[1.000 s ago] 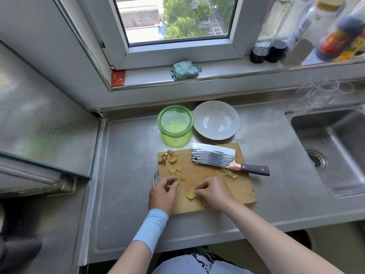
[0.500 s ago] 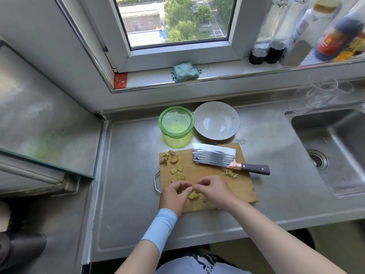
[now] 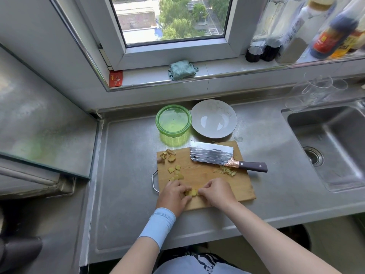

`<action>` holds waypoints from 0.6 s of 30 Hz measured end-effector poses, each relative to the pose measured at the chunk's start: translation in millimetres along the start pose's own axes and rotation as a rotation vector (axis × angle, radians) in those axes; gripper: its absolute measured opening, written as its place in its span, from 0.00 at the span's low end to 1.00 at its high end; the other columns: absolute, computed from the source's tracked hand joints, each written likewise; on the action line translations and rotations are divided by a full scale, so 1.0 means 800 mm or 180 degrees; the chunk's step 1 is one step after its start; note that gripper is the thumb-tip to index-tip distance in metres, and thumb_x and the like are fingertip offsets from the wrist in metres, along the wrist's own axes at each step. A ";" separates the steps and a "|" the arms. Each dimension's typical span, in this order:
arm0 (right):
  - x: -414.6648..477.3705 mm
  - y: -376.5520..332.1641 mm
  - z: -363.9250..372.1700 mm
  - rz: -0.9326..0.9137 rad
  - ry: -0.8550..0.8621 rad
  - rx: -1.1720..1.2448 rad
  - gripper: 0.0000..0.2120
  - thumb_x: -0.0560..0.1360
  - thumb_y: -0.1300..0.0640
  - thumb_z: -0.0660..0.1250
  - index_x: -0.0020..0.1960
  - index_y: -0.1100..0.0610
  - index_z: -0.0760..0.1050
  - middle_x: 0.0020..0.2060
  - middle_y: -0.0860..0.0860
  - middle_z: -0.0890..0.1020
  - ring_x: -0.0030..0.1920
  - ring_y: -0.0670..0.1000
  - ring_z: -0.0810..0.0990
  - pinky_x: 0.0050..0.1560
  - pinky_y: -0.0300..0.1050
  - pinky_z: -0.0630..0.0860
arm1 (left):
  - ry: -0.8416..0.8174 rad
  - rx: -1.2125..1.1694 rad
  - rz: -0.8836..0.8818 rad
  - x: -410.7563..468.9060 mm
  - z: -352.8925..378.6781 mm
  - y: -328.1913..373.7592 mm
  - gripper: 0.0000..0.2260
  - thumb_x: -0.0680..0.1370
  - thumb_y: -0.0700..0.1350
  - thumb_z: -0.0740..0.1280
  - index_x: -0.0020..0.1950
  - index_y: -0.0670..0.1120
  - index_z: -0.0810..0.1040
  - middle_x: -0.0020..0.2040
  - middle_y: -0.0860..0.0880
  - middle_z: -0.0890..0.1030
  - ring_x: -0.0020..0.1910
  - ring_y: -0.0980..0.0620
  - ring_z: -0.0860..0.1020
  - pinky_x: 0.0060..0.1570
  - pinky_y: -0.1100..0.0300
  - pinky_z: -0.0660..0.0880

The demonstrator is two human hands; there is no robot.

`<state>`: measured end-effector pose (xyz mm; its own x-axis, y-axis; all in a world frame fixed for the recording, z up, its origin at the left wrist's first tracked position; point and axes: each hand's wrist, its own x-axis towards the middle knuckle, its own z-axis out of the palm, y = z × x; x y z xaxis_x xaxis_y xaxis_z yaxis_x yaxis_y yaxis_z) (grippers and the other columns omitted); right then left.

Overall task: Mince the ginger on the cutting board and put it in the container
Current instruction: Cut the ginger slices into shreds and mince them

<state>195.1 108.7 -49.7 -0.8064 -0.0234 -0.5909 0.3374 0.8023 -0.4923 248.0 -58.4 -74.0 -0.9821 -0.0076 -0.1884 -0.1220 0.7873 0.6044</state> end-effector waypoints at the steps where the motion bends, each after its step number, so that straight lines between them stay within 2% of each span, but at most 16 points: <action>1: -0.002 0.001 0.000 -0.0121 0.0111 -0.0238 0.08 0.70 0.48 0.74 0.39 0.51 0.80 0.36 0.46 0.83 0.41 0.49 0.81 0.42 0.41 0.75 | -0.0019 0.0012 -0.0006 0.000 -0.001 0.000 0.12 0.72 0.49 0.76 0.55 0.54 0.85 0.47 0.56 0.77 0.54 0.52 0.73 0.56 0.60 0.71; 3: -0.007 0.005 0.000 -0.0611 0.0307 -0.0593 0.08 0.72 0.48 0.72 0.48 0.49 0.78 0.44 0.47 0.83 0.48 0.52 0.80 0.45 0.43 0.74 | -0.0027 0.0027 -0.0001 0.001 -0.001 0.000 0.11 0.72 0.49 0.76 0.55 0.54 0.85 0.47 0.55 0.77 0.54 0.51 0.73 0.57 0.60 0.71; 6: -0.013 0.017 0.004 -0.1478 0.0149 -0.0904 0.11 0.75 0.50 0.68 0.57 0.47 0.78 0.47 0.46 0.77 0.49 0.53 0.79 0.47 0.46 0.75 | -0.0010 0.0028 -0.0002 0.001 0.000 -0.001 0.10 0.73 0.49 0.75 0.54 0.53 0.85 0.48 0.54 0.77 0.57 0.51 0.73 0.59 0.62 0.69; 10: -0.008 0.017 0.003 -0.1597 -0.0033 -0.0962 0.12 0.75 0.53 0.72 0.58 0.48 0.82 0.50 0.48 0.78 0.50 0.53 0.80 0.49 0.46 0.75 | -0.0022 0.0096 -0.0080 0.002 0.001 -0.003 0.12 0.75 0.51 0.73 0.58 0.53 0.84 0.52 0.52 0.79 0.65 0.53 0.69 0.63 0.66 0.62; 13: -0.005 0.013 0.002 -0.1640 -0.0014 -0.0952 0.12 0.75 0.52 0.72 0.58 0.48 0.83 0.51 0.48 0.79 0.52 0.52 0.80 0.51 0.44 0.74 | -0.0044 0.0119 -0.0038 0.001 0.002 -0.005 0.13 0.74 0.50 0.73 0.58 0.53 0.84 0.51 0.51 0.80 0.64 0.51 0.71 0.63 0.64 0.64; 15: -0.005 0.011 0.003 -0.1678 -0.0008 -0.1022 0.13 0.75 0.50 0.72 0.59 0.47 0.82 0.52 0.47 0.80 0.52 0.51 0.80 0.51 0.45 0.74 | 0.0049 0.0092 0.0052 -0.001 0.002 -0.008 0.12 0.73 0.49 0.75 0.56 0.53 0.85 0.48 0.52 0.81 0.58 0.51 0.73 0.58 0.62 0.69; 16: -0.006 0.011 0.004 -0.1695 -0.0002 -0.1040 0.13 0.75 0.50 0.71 0.59 0.47 0.82 0.52 0.47 0.80 0.52 0.51 0.80 0.51 0.46 0.75 | 0.0112 0.0091 0.0096 -0.003 0.002 -0.008 0.12 0.72 0.49 0.75 0.55 0.53 0.85 0.46 0.52 0.81 0.54 0.51 0.74 0.53 0.62 0.71; 18: -0.006 0.015 0.006 -0.1718 0.0038 -0.1021 0.12 0.76 0.50 0.72 0.58 0.47 0.83 0.50 0.47 0.79 0.51 0.52 0.80 0.49 0.47 0.76 | 0.0275 0.0137 0.0188 -0.006 0.002 -0.007 0.09 0.70 0.50 0.77 0.50 0.56 0.86 0.42 0.55 0.80 0.47 0.52 0.75 0.42 0.65 0.68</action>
<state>205.5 115.2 -55.5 -0.8285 -0.4700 -0.3044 -0.2799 0.8184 -0.5019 253.5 -61.6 -77.4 -0.9963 -0.0119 -0.0848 -0.0590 0.8137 0.5783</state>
